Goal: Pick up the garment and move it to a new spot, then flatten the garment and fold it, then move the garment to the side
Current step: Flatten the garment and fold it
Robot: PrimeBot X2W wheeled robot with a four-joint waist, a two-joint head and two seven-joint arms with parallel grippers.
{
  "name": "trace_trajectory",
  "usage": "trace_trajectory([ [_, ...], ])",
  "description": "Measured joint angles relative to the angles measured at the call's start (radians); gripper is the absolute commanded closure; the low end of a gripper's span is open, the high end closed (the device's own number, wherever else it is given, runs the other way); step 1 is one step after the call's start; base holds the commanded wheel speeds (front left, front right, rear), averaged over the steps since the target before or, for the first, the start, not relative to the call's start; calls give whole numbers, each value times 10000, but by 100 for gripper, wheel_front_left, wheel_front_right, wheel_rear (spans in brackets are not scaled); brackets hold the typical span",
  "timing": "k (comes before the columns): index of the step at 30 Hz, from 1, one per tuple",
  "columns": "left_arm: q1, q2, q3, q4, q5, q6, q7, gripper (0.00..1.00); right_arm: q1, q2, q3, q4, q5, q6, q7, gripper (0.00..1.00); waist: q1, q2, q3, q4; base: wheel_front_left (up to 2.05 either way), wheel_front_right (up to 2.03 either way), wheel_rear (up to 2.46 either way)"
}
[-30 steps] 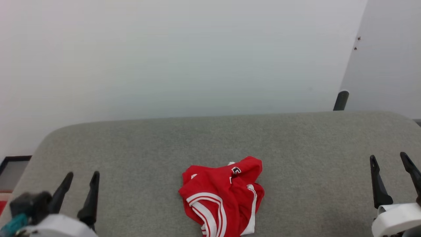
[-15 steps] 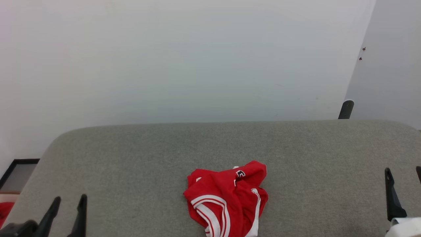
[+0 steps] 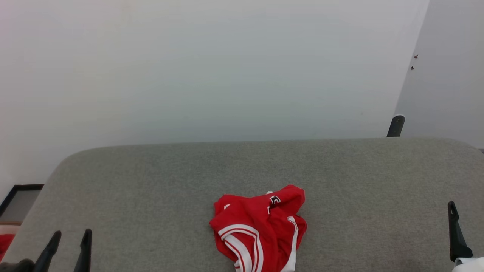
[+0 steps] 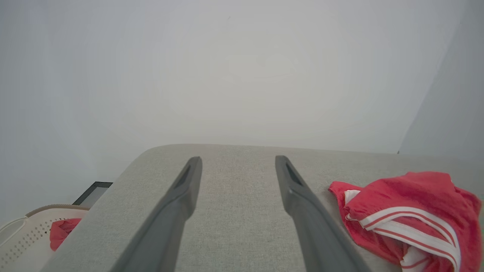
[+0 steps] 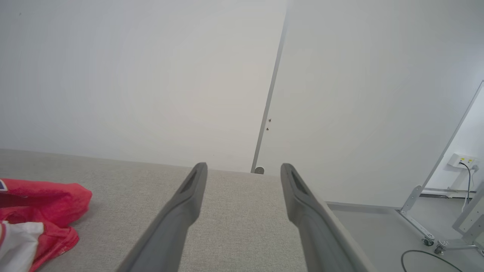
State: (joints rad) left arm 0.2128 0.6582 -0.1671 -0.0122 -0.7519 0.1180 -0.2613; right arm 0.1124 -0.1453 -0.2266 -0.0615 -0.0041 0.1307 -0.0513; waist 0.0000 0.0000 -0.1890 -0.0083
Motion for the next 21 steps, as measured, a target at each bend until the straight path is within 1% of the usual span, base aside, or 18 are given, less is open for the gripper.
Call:
trace_trajectory([
  [5,35,-54,128,21,44,-79,-2,0,96,173,-19,-326,-148,0,180,0,0,0,27,-17,0,0,0],
  [11,29,-123,238,155,0,-119,-2,0,192,213,-27,-443,-151,0,293,0,-1,0,89,46,0,0,0],
  [16,-179,-205,376,270,-6,370,155,0,154,-2,382,-222,79,0,288,0,0,0,153,298,0,0,0],
  [21,-607,-267,364,337,56,884,491,0,17,-6,1026,-219,439,0,656,0,-1,0,204,823,0,0,0],
])
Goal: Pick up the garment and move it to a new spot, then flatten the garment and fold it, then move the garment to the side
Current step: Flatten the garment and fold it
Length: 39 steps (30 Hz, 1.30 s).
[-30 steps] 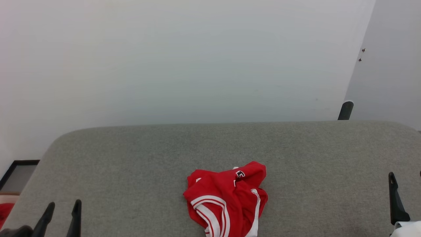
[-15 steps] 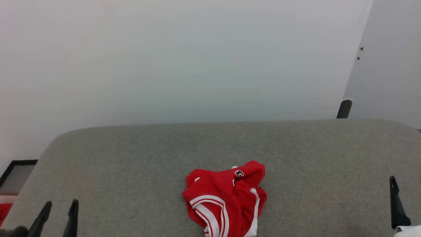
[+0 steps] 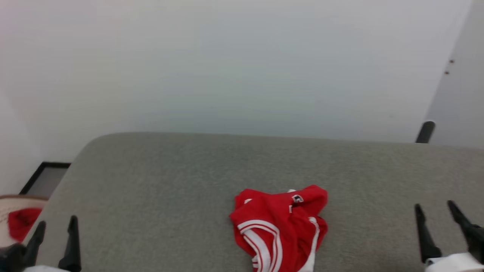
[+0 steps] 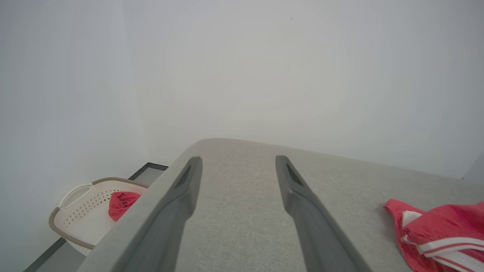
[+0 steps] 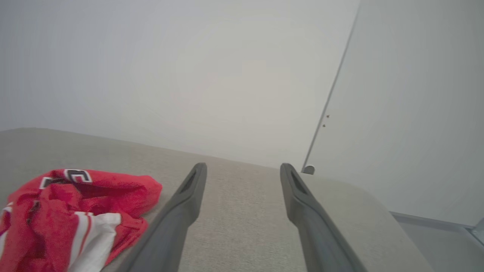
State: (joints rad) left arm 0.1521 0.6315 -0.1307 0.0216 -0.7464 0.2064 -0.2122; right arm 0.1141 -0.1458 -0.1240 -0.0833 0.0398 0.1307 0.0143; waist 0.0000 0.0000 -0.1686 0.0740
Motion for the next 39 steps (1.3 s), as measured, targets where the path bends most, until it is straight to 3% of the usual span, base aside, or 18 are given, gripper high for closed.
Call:
trace_trajectory([
  [9,-709,-316,-395,61,263,489,341,0,-420,-334,1572,-148,1189,0,1705,0,0,0,172,1329,0,0,0],
  [23,-1556,-871,-1229,180,424,336,616,0,-538,-1028,2510,-125,2487,4,5887,0,0,0,789,3033,0,0,0],
  [35,-2195,-1227,-1513,608,418,35,430,0,-824,-976,2589,610,2374,4,6410,0,0,0,1685,3469,0,0,0],
  [36,-2203,-1241,-1509,625,382,33,412,0,-881,-978,2644,692,2372,4,6381,48,0,0,1730,3491,0,0,0],
  [37,-2210,-1256,-1505,639,347,27,401,0,-948,-982,2648,782,2355,4,6330,86,0,0,1767,3508,0,0,0],
  [38,-2219,-1256,-1507,665,345,4,397,0,-1036,-980,2644,844,2314,4,6241,100,0,0,1798,3520,0,0,0],
  [39,-2235,-1258,-1513,685,345,2,366,0,-1113,-982,2640,899,2311,4,6184,100,0,0,1820,3531,0,0,0],
])
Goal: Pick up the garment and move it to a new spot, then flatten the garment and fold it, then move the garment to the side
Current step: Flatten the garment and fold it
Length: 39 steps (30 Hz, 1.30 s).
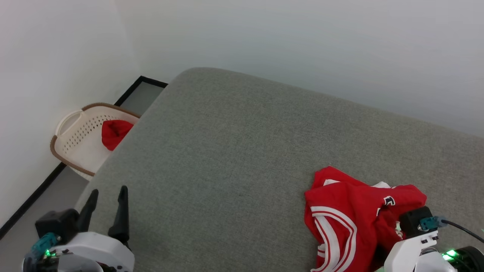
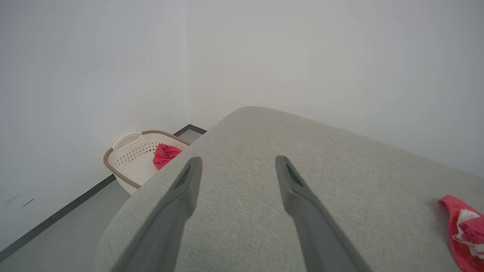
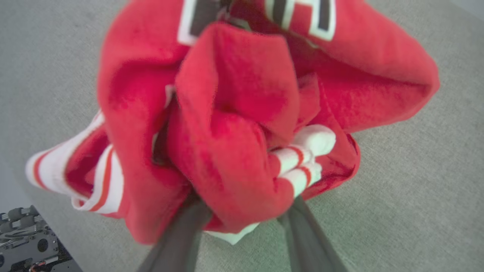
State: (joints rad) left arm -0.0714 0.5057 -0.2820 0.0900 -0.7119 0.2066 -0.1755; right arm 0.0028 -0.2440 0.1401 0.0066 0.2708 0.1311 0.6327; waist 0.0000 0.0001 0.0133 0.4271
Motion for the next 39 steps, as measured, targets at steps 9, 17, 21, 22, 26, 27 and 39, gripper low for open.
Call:
trace_trajectory([
  [9,65,-23,35,111,-73,-4,-113,0,-374,-88,-71,119,21,0,-136,100,0,0,-97,-166,0,0,0],
  [17,214,63,102,148,-113,2,-184,0,-430,-412,-426,-399,92,0,176,100,0,0,-333,-518,0,0,0],
  [21,360,111,134,123,-138,6,-192,0,-491,-738,-844,-721,96,0,385,100,0,0,-453,-779,0,0,0],
  [22,365,104,128,100,-150,6,-201,0,-491,-813,-989,-767,96,0,445,100,0,-1,-481,-848,0,0,0],
  [26,404,84,94,35,-167,44,-228,0,-477,-1239,-1567,-792,96,0,543,100,0,0,-584,-1105,0,0,0],
  [27,406,67,75,19,-167,46,-230,0,-461,-1329,-1703,-759,82,2,546,100,0,0,-602,-1163,0,0,0],
  [39,291,-17,-242,12,-104,0,-167,0,-267,-1791,-3112,1429,-288,0,-134,100,0,0,-581,-1289,0,0,0],
])
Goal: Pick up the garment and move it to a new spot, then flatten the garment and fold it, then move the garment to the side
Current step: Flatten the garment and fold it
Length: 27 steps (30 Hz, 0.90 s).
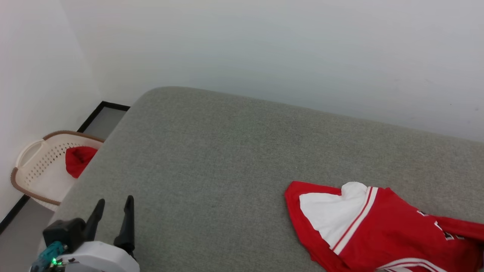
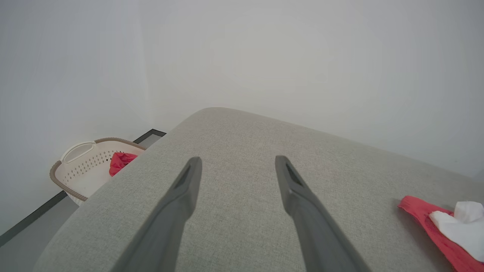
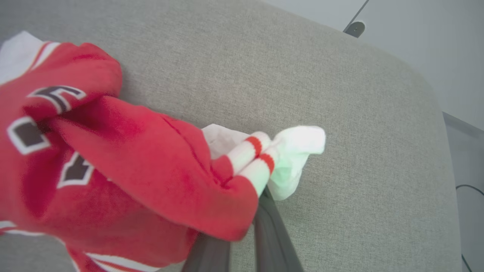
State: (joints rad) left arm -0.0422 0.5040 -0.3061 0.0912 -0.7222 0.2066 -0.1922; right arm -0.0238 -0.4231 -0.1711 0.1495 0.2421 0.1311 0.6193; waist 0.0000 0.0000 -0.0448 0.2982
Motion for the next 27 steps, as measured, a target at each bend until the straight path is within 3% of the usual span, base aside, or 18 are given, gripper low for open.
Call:
trace_trajectory([
  [1,-7,-4,-23,8,2,-17,27,0,0,8,-19,232,-75,2,-84,100,0,0,5,14,0,0,0],
  [2,-18,2,-48,23,4,-35,48,0,-14,73,-100,443,-123,0,-211,75,0,0,11,24,0,0,0],
  [3,-34,12,-71,40,4,-42,73,0,-47,178,-211,637,-180,0,-313,60,0,0,11,26,0,0,0],
  [5,-58,23,-86,48,6,-44,90,0,-132,276,-234,941,-349,0,-474,0,0,0,7,22,0,0,0],
  [16,-284,485,-98,-476,50,-29,577,0,-979,403,69,1381,-278,0,-1110,0,0,0,-74,-515,0,0,0],
  [27,-730,1112,-288,-1904,-253,-54,2288,0,-826,1367,270,-1145,-311,2,-2725,0,0,0,-134,-1724,0,0,0],
])
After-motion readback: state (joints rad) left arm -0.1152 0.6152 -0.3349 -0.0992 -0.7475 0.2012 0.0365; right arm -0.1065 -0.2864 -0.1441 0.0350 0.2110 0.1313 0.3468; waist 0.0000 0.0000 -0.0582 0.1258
